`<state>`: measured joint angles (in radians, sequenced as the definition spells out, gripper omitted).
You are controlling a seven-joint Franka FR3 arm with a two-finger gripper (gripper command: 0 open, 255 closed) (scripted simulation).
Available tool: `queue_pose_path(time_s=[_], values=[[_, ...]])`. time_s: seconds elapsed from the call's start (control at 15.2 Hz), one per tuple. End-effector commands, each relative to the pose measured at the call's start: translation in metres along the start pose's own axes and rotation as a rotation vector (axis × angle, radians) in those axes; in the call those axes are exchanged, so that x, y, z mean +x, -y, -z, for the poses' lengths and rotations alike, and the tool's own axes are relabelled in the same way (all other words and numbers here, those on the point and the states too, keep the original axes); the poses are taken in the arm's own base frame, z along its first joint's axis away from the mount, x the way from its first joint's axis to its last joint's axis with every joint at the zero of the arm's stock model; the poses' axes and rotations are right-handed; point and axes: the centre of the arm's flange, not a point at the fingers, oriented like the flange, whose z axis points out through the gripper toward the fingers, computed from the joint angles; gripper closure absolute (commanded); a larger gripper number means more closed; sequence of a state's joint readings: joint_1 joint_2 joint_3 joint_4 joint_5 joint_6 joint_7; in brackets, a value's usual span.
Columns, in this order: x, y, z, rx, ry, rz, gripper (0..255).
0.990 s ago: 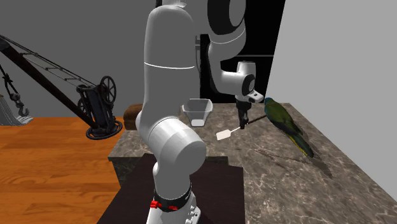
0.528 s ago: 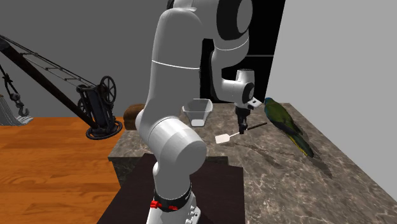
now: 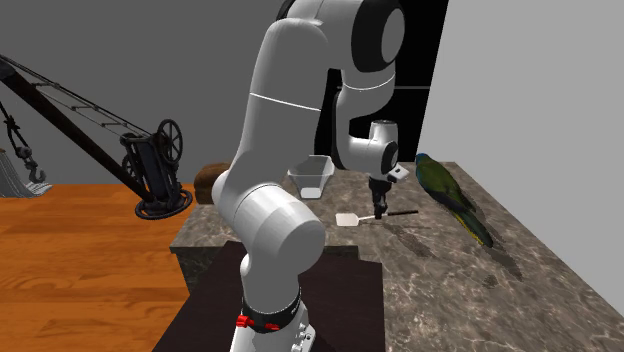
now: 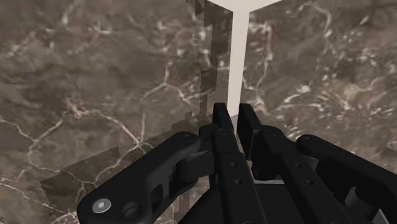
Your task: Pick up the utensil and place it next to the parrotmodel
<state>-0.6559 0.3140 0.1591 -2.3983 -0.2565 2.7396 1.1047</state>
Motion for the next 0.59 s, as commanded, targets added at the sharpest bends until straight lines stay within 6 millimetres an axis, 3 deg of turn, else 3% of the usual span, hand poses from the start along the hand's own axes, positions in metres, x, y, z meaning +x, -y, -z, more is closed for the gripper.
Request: queue_pose_path(time_s=[0.0,0.26,0.33,0.53], values=[[0.0004,0.0001,-0.0013,0.000,0.000,0.000,255],[0.0004,0.0001,-0.0013,0.000,0.000,0.000,255],[0.0004,0.0001,-0.0013,0.000,0.000,0.000,0],[0.0004,0.0001,-0.0013,0.000,0.000,0.000,0]])
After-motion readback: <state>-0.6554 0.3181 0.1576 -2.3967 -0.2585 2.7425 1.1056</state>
